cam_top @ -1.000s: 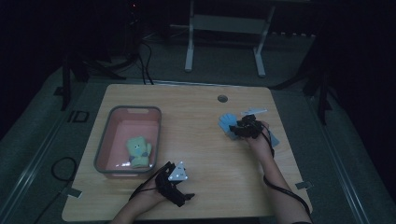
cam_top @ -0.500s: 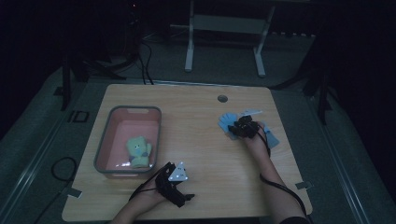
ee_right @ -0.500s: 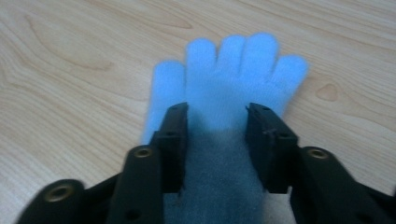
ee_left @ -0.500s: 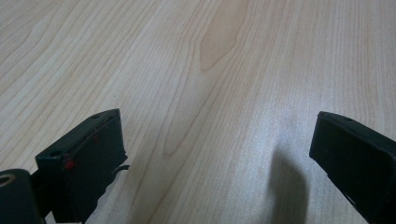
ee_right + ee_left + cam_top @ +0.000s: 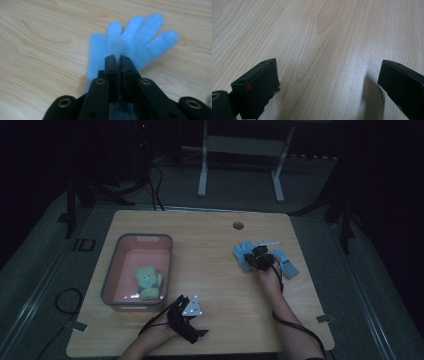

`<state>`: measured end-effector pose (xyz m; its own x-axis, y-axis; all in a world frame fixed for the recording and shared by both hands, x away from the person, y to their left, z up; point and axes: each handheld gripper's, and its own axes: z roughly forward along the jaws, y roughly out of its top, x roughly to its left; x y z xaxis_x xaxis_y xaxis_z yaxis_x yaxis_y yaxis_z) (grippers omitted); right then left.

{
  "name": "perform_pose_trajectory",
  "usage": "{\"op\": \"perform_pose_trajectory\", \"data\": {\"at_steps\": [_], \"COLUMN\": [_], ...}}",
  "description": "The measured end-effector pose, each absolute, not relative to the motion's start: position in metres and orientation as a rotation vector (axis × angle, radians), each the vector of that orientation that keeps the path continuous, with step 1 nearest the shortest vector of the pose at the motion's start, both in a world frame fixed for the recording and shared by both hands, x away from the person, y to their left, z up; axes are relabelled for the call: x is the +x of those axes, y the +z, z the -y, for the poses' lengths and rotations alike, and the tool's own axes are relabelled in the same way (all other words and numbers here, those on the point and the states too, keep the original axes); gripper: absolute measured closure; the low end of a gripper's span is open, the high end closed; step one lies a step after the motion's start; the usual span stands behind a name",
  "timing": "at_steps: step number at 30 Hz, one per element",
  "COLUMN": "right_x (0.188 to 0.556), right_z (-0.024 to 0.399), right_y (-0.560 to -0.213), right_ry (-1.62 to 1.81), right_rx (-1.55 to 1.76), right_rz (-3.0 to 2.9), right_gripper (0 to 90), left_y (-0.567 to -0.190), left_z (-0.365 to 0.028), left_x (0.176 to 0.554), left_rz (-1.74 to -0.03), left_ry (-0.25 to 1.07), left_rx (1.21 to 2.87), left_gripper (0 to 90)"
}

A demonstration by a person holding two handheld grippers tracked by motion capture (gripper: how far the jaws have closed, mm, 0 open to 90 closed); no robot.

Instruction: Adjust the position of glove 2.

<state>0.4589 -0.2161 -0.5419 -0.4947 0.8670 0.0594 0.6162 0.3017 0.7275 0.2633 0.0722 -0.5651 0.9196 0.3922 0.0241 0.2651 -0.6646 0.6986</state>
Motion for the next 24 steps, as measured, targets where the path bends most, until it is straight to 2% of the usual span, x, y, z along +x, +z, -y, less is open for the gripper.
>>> {"op": "perform_pose_trajectory", "data": {"at_steps": [10,15,24], "right_x": [0.426,0.398,0.355], "right_z": [0.197,0.183,0.169], "right_y": [-0.513,-0.492,-0.486], "right_ry": [1.072,1.100,1.168], "right_rx": [1.370,1.375,1.416], "right_rz": [-2.155,-2.120,-2.081], "right_gripper": [86.8,86.8,86.8], "left_y": [-0.562,-0.562,-0.561], "left_z": [-0.074,-0.074,-0.074], "left_x": [0.264,0.264,0.263], "left_rz": [-0.478,-0.469,-0.460], "left_ry": [0.229,0.232,0.240], "left_rx": [2.311,2.319,2.316], "left_gripper": [3.6,3.6,3.6]}}
